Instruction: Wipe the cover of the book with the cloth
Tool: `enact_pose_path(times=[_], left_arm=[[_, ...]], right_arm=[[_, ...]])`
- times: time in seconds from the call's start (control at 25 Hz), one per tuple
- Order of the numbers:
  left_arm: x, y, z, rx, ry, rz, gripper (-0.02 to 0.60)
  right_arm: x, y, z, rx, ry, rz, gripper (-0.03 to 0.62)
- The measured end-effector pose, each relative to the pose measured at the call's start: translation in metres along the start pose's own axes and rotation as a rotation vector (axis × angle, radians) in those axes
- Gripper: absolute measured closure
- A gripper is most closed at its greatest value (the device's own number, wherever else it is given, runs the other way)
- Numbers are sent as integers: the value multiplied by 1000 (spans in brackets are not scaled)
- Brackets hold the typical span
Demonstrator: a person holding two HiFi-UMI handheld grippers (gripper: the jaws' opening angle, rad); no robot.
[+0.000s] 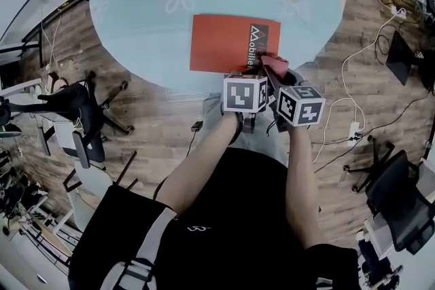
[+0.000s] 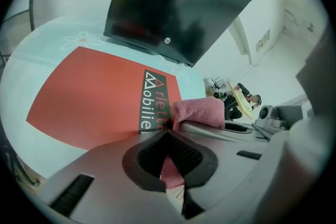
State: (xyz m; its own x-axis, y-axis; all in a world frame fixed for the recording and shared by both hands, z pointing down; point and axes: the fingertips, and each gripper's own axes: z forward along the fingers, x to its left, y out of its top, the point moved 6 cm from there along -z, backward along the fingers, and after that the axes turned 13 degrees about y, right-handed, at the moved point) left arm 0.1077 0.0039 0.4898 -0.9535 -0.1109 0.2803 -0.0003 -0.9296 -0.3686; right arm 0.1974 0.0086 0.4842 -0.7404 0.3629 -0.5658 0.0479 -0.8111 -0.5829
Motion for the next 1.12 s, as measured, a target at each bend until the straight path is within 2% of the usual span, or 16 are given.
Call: enact_pose_path(times=[0.28, 0.52, 0.72, 0.96, 1.12], left_arm=[[-24, -4, 0, 11, -60, 44, 568], [-30, 7, -9, -44, -42, 31, 568], [-27, 32, -33, -143, -10, 7, 568], [-27, 84, -79, -342, 7, -60, 568], [-29, 114, -113, -495, -1, -81, 568]], right_arm=[[-19, -10, -18, 5, -32, 35, 497], [-31, -4, -34, -30, -32, 31, 497], [-28, 31, -44, -135, 52, 43, 497], [4, 94, -48, -220, 151, -123, 497], [35, 138, -65, -343, 164, -271, 497]])
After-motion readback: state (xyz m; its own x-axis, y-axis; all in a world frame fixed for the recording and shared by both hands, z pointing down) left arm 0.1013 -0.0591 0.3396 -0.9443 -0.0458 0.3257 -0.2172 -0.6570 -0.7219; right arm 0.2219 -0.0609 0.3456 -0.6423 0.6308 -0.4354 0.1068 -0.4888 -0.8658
